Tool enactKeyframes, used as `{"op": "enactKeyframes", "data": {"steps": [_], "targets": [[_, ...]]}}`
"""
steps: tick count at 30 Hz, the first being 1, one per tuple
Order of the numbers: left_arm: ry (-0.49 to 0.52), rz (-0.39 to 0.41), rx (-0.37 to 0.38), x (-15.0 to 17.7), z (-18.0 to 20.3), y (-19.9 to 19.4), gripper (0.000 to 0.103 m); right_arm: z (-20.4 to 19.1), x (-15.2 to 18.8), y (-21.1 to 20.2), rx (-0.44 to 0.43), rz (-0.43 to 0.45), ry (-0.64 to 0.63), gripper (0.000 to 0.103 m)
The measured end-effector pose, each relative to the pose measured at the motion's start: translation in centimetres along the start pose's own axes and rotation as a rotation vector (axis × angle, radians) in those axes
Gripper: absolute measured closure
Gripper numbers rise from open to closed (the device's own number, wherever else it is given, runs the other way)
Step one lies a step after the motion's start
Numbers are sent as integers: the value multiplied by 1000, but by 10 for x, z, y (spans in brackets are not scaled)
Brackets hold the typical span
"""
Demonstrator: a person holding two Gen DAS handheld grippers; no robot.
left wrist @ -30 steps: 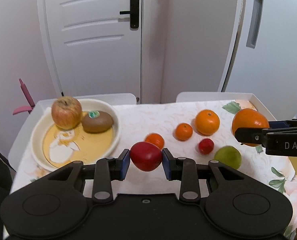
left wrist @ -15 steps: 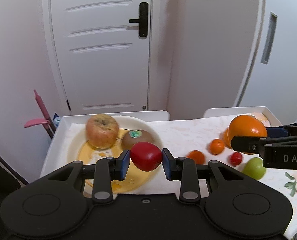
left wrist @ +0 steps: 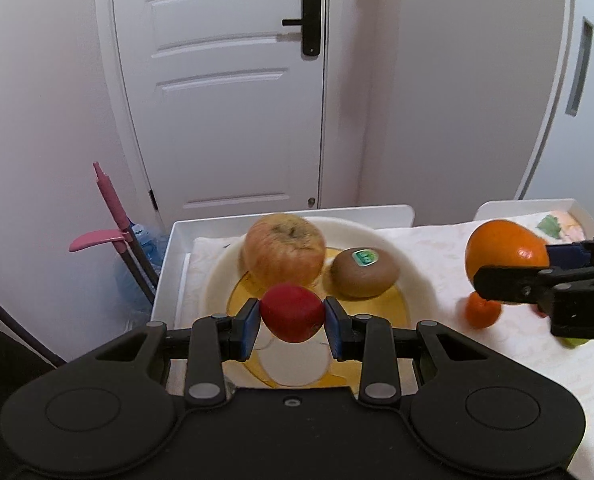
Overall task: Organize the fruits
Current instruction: 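Carry tomato and orange to the plate and open the left tool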
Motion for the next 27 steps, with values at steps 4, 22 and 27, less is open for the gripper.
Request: {"op": "enactKeyframes", "data": {"steps": [4,22,27], "targets": [[8,-21,-1,3,-13,17,65,-3,0,15,5,-23,-3,26],[88,-49,10,12,-24,54,31,-11,0,45,27,-80,2,26],[80,-26,12,12,-25,39,14,-11,-3,44,31,-83,-14,26]]}}
Point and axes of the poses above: each gripper's, at about its wrist camera, not at the fingertips, and y roughly the way its jaws point, z to its right, x to its underside, the point moved 4 cm from there along y, roughly the way its jaws point, and after that the axes turned 4 degrees about -y, right-handed, at the moved point
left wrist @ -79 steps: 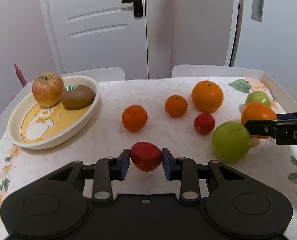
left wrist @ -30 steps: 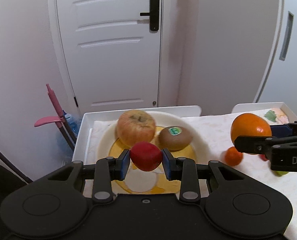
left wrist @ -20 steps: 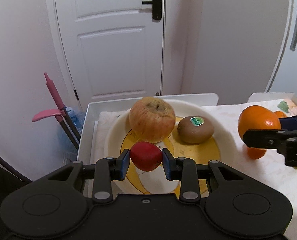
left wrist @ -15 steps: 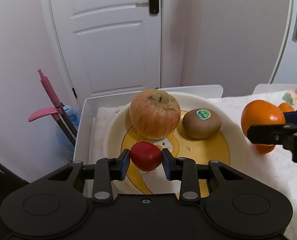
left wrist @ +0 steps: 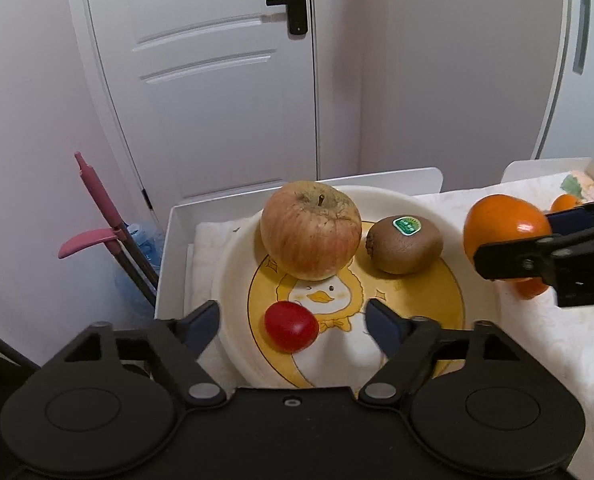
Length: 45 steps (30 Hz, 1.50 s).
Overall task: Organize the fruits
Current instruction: 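Carry tomato and orange to the plate and open the left tool, then lower the orange onto the plate and open the right tool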
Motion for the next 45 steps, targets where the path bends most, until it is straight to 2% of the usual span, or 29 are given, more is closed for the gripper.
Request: {"op": "enactKeyframes", "data": {"steps": [1,7,19,24,25,27,28,30,33,41,45], "targets": [[-6,6,4,1,-1,-4,10,0,-1,0,0,-1,-2,26],[-11,16,0,4,-3,-17,3,-8,-3,6,-14,-19,-31,26],[35,9,-6,16,0,-23,2,-30,3,33,-68,-57,-83,26],[48,4,-9,19,-1,-24,2,-33,7,41,-59,-55,-98,25],[46,3,-7,20,-2,-25,2,-33,6,38,-58,-29,-96,24],[41,2,-2,20,-3,-25,2,-33,1,31,-65,4,-92,12],[40,1,-1,20,-3,-25,2,-33,0,27,-54,18,-89,0],[41,3,-4,20,-3,-26,2,-32,-2,22,-36,38,-84,0],[43,10,-8,20,-2,-28,2,-28,-3,19,-15,23,-70,0],[30,34,-4,15,5,-40,2,-23,1,-5,0,34,-28,0],[20,15,13,14,11,-44,2,-16,7,-19,7,17,9,0]]}}
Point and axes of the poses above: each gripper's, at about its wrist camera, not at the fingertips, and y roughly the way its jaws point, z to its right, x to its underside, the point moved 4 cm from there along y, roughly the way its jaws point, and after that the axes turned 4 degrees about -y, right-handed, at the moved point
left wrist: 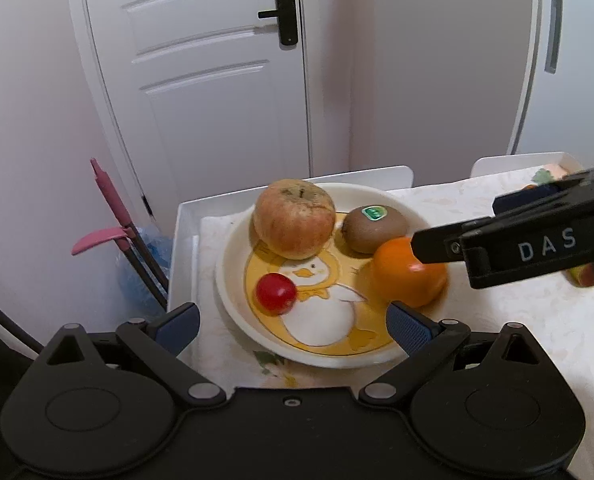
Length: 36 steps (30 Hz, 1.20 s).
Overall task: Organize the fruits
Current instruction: 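Lower the orange onto the plate and open the right tool, then move both tools back and grasp the green apple with the left tool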
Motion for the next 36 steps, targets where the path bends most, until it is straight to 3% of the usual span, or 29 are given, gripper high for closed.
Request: {"op": "enactKeyframes", "data": {"steps": [9,17,27,36], "targets": [[-19,-4,29,-3,15,-16,2,24,7,-46,27,38,60,0],[-40,32,-1,-6,46,-38,2,70,18,-86,55,88,94,0],[-84,70,-51,-13,123,-65,2,141,34,-131,41,109,53,0],[-101,82,-85,-7,195,-65,2,209,57,-138,23,86,5,0]]}}
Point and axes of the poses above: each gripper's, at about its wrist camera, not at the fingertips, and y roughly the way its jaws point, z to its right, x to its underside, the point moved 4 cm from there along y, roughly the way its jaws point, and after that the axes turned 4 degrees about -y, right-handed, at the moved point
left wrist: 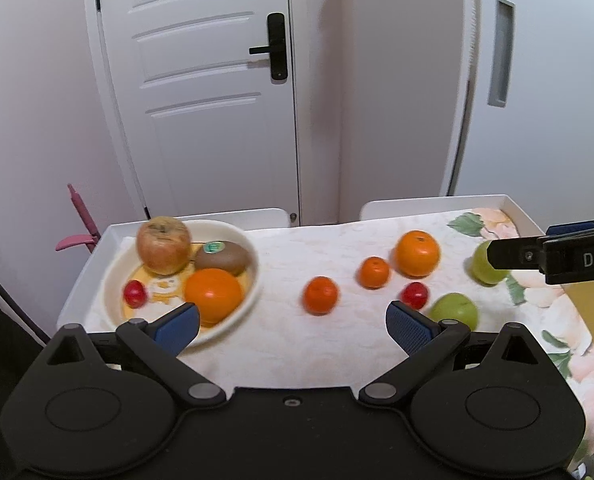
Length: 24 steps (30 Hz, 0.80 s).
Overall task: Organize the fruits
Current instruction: 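Move both tools back and grasp the green apple with the left tool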
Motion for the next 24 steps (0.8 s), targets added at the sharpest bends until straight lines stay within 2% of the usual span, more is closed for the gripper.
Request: {"op": "enactKeyframes", "data": {"steps": [8,18,24], "targets": [[-24,-16,13,13,56,15,2,49,12,13,-22,-22,-53,0],[-11,-49,36,26,111,57,3,97,26,49,-30,-53,-59,0],[-14,-79,36,35,129,83,11,107,34,69,-49,-69,-67,0]]}}
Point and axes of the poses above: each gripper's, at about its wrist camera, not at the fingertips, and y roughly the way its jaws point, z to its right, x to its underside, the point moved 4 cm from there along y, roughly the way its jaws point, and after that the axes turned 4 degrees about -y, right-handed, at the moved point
